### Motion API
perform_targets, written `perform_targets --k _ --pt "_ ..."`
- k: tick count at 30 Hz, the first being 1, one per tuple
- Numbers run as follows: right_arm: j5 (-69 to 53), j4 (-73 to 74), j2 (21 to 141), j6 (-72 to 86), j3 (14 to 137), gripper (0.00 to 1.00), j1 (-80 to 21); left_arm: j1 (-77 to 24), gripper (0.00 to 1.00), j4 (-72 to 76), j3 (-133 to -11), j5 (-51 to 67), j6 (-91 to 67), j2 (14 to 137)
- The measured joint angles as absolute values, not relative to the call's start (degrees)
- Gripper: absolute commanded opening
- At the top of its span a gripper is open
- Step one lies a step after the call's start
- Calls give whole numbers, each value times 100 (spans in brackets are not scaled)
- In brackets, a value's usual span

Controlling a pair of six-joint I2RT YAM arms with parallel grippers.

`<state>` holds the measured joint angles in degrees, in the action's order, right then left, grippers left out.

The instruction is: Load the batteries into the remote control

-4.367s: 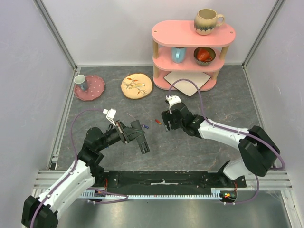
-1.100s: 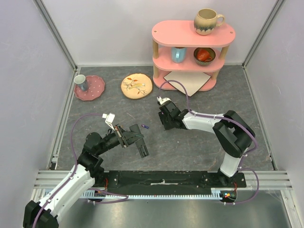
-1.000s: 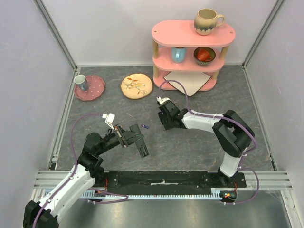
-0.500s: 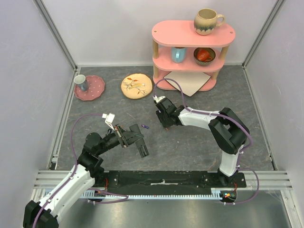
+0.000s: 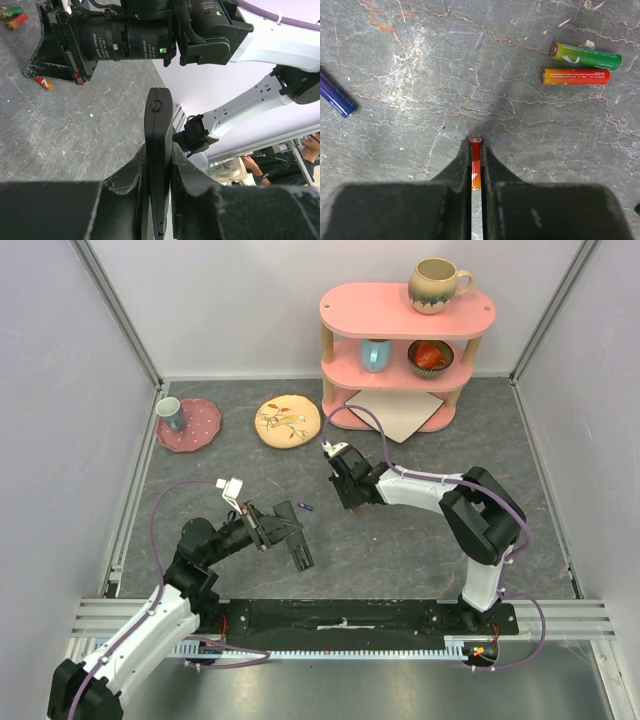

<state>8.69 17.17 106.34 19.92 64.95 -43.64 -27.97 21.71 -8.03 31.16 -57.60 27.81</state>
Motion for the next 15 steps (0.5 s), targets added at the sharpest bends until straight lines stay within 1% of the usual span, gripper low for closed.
perform_targets --k 4,8,15 --pt "864 1678 10523 2003 6359 0 -4346 -2797 2 2342 -805 3116 -5760 3059" --pt "836 1743 10180 2060 6062 0 -4320 -2797 2 2545 -864 3098 -5776 3614" --pt "718 1660 8809 2285 5763 0 -4289 -2797 2 2943 -1127 2821 -5907 4294"
